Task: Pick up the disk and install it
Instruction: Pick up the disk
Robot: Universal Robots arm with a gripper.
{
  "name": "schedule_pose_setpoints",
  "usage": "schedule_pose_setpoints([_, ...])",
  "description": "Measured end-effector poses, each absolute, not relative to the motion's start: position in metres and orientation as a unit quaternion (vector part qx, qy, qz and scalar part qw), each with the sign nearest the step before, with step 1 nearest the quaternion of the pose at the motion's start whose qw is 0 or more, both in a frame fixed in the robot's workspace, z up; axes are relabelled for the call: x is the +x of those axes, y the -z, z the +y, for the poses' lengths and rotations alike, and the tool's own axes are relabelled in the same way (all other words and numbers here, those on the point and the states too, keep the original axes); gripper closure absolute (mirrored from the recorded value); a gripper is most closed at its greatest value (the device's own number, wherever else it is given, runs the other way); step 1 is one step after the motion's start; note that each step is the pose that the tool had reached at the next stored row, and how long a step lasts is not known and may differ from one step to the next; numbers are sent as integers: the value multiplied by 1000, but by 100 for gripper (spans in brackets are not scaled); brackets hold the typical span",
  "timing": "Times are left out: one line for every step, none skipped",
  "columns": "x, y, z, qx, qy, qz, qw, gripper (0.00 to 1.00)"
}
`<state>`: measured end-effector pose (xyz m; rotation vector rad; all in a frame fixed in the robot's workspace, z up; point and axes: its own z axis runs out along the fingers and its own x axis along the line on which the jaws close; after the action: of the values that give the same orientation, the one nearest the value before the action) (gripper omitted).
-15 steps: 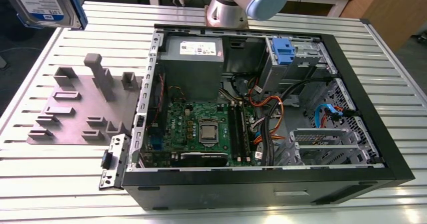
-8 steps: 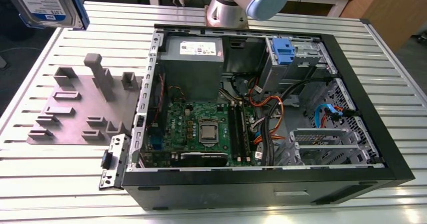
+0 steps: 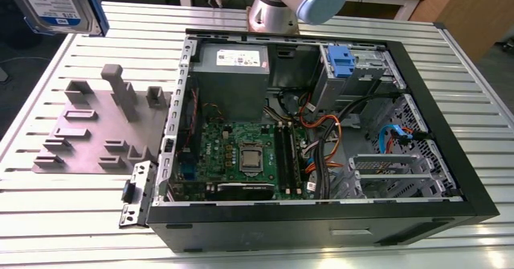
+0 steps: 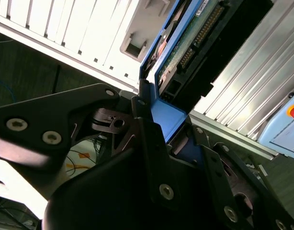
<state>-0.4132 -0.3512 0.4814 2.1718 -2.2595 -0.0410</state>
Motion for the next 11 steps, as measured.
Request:
schedule_pose_setpoints([-413,-481,-352,693,13,-721,4,64])
schedule_pose_setpoints([-413,-481,-353,693,13,-721,4,64])
schedule_pose_setpoints([-413,-481,-354,693,13,-721,4,64])
schedule_pose_setpoints([-413,-481,-355,693,13,-721,4,64])
schedule_pose_setpoints([-413,-481,-356,693,13,-721,4,64])
schedule_pose_setpoints([-413,-481,-357,693,13,-721,4,64])
schedule_pose_setpoints([-413,-481,-359,693,13,-721,4,64])
schedule_pose_setpoints([-413,-481,-360,693,13,-721,4,64])
schedule_pose_setpoints([-413,-481,-361,693,13,-721,4,64])
schedule_pose_setpoints([-413,-481,-362,693,13,-721,4,64])
schedule_pose_setpoints([-413,-481,-363,693,13,-721,4,64])
